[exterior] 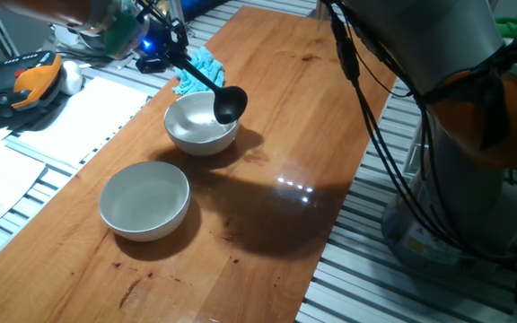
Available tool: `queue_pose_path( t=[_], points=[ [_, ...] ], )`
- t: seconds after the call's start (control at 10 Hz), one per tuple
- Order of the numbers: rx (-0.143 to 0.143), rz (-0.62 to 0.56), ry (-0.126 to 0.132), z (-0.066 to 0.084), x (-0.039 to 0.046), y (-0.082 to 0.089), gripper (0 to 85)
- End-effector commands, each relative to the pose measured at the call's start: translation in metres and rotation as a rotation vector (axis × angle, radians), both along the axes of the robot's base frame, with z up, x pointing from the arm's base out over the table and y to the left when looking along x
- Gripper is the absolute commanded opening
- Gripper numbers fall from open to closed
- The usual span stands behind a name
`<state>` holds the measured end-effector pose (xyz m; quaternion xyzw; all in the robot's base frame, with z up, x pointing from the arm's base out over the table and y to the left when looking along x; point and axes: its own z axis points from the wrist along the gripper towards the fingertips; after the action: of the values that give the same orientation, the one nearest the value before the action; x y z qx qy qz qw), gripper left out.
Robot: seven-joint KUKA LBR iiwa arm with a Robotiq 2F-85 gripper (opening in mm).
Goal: Scoop water with a large spoon from one bowl to another
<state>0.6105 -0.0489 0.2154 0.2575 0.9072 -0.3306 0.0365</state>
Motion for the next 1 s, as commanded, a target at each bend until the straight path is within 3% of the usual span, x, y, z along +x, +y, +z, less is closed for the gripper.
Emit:
queue_pose_path(
  t=[0.0,0.9],
  points=[
    [-0.002,0.003,0.001,0.0,-0.0002,0.0004,0.0],
    [-0.069,0.021,-0.013,0.0018,-0.0021,0.0008,0.0]
  ],
)
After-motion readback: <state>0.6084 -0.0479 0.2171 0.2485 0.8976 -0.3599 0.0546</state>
